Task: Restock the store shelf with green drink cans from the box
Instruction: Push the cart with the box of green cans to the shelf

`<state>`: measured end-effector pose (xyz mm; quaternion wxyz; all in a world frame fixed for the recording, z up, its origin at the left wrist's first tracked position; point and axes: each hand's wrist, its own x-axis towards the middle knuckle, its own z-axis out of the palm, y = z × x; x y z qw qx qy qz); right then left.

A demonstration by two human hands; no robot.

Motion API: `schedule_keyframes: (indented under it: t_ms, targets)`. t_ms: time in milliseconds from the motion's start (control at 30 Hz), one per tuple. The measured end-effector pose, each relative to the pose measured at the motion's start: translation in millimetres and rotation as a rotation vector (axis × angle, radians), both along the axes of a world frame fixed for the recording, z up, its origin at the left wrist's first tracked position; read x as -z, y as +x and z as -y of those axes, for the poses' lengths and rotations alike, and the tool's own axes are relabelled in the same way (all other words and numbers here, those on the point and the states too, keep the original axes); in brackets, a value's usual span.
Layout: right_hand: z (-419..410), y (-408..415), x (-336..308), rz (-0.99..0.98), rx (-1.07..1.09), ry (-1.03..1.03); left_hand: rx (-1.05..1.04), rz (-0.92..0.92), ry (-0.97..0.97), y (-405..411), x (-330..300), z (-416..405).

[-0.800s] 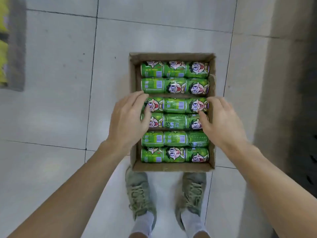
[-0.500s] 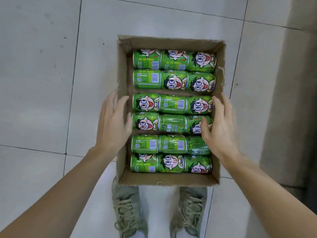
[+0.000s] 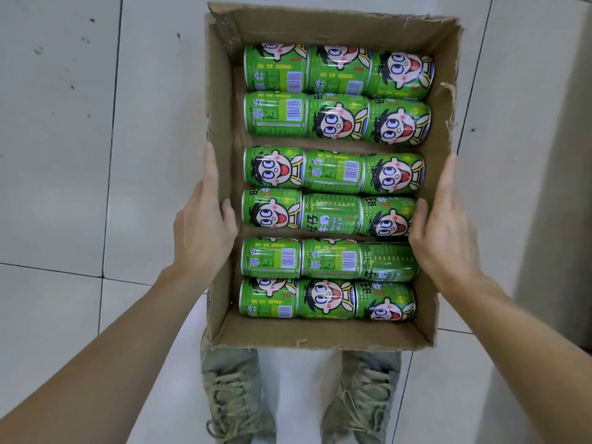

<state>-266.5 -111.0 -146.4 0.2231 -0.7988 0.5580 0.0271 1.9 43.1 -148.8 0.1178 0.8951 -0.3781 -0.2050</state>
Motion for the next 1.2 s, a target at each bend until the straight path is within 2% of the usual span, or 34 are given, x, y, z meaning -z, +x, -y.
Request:
schedule_keyframes:
  t_ms: [267,400,700,933,1200]
  targets:
    - [3,-1,-5,-0.045,0.125,0.131,-0.169,-0.093,0.057,6,-6,12]
    - [3,0,-11,-0.040,0.139,0.175,-0.106,-0.116,0.066,6,-11,14]
    - [10,5,-47,-0.046,0.124,0.210,-0.154,-0.143,0.046,8,-48,16]
    - [3,5,-103,-0.062,0.134,0.305,-0.131,-0.168,0.112,9,-109,6]
    - [-19,7,-223,-0.077,0.105,0.311,-0.068,-0.165,0.143,22,-226,-10]
